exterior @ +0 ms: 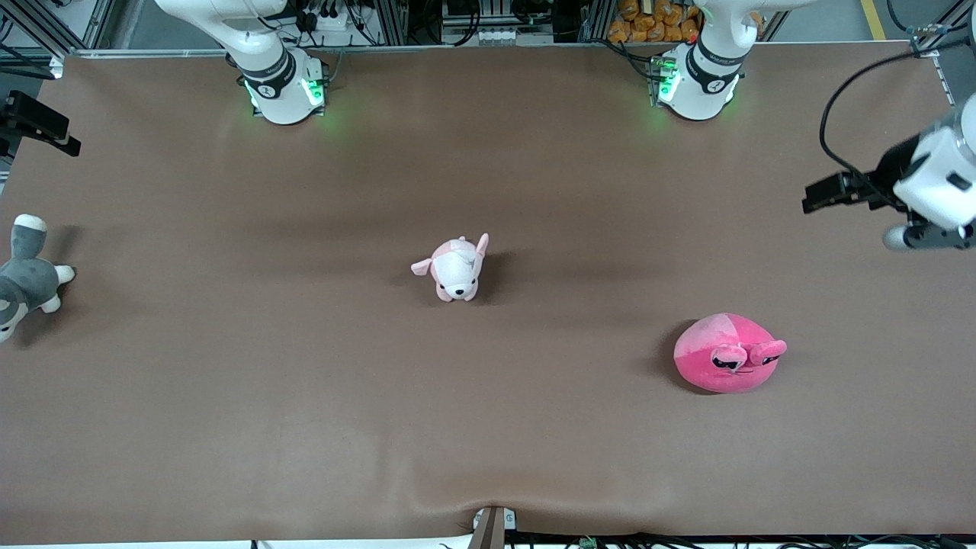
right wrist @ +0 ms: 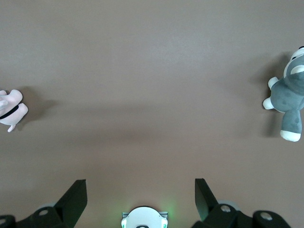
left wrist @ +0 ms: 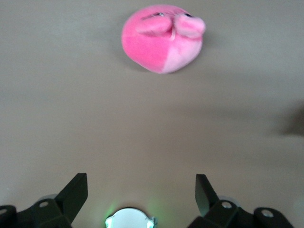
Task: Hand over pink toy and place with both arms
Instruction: 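Reach the left gripper down to the pink plush and grasp it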
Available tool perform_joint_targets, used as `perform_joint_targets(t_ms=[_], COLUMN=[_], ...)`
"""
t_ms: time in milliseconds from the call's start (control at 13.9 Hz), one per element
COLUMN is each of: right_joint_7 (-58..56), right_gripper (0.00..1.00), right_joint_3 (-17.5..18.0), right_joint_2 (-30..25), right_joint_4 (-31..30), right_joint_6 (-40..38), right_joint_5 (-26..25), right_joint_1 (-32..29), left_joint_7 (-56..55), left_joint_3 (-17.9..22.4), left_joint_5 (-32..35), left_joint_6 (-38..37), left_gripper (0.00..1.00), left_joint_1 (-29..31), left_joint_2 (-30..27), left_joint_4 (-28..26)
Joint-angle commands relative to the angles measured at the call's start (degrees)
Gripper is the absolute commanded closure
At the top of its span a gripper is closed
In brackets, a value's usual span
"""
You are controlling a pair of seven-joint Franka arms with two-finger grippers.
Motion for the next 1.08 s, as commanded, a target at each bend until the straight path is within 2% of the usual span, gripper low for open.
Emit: perform_joint_targets(t_ms=[0, 215, 431, 646, 1005], right_joint_7=[-0.4, -0.48, -0.4, -0.4, -0.48], right_gripper=[0.0, 0.0, 0.0, 0.0, 0.0], right_joint_3=[0.11, 0.11, 0.11, 0.11, 0.11], right_joint_2=[0.62, 0.62, 0.62, 0.62, 1.93], right_joint_4=[1.3, 1.21, 1.3, 1.3, 1.47], right_joint_6=[-0.69, -0.78, -0.69, -0.69, -1.74], right_joint_5=[0.95, 0.95, 0.95, 0.95, 0.86], right_joint_1=[-0.42, -0.68, -0.6, -0.6, -0.95], left_joint_7=[-7.6, -14.98, -21.4, -30.44, -53.12], left_joint_3=[0.04, 0.04, -0.31, -0.58, -0.58], left_joint_5=[0.4, 0.58, 0.58, 0.58, 0.05], left_joint_6=[3.21, 6.28, 15.84, 22.89, 32.65], left_gripper=[0.0, 0.0, 0.0, 0.0, 0.0], left_joint_1=[0.9, 0.81, 0.81, 0.29, 0.9], left_joint_2=[3.74, 6.39, 4.64, 4.63, 10.08], left_joint_4=[0.77, -1.15, -10.19, -16.09, -16.28])
